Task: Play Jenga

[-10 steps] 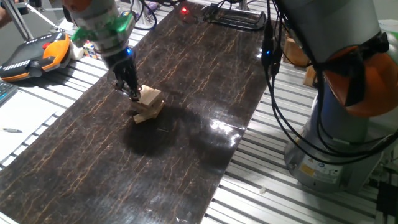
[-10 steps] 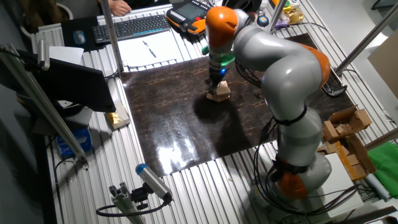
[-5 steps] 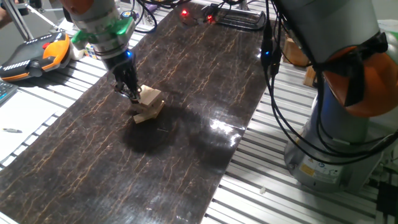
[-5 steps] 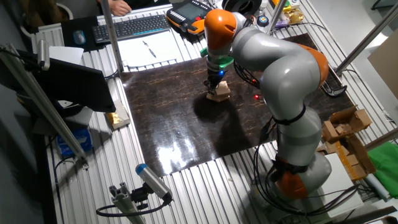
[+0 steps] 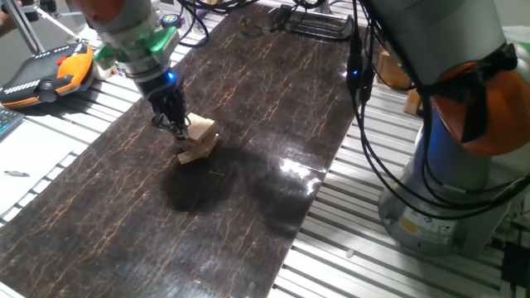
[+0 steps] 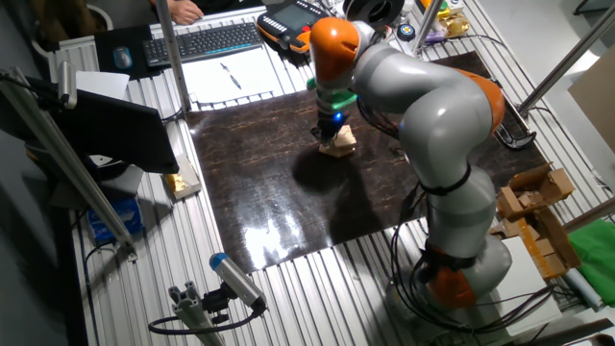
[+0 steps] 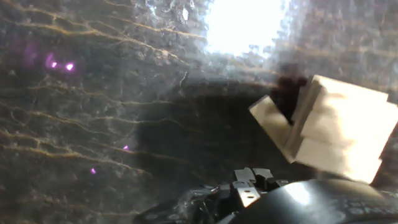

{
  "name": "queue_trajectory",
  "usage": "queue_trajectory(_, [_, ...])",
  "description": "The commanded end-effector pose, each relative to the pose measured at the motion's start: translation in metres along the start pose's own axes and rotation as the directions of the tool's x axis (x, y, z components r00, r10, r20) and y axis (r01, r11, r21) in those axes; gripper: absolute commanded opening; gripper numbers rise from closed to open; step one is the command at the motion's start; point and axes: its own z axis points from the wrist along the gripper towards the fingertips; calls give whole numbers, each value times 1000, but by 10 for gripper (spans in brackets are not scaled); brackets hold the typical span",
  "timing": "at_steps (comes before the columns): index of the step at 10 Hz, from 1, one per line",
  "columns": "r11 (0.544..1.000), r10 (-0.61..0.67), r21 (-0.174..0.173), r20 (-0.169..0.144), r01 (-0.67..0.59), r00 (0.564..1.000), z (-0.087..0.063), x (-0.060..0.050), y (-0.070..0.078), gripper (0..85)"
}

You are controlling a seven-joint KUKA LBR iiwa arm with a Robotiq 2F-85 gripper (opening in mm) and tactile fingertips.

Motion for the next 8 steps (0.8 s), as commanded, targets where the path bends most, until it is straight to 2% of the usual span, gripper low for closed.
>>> queue_trajectory(1, [912, 407, -66, 16, -405, 913, 0, 1, 0, 7])
queue_trajectory(2, [859, 512, -44, 63, -510, 857, 1, 2, 0, 7])
queue_trajectory(3, [801, 598, -69, 82, -594, 797, 1, 3, 1, 7])
queue_trajectory(4, [741, 671, -101, 84, -664, 737, 2, 3, 2, 7])
queue_trajectory(5, [676, 736, -126, 67, -726, 673, 3, 3, 1, 7])
queue_trajectory(6, [598, 798, -164, 31, -785, 601, 3, 2, 1, 7])
queue_trajectory(8, [460, 881, -207, -20, -864, 473, 3, 2, 1, 7])
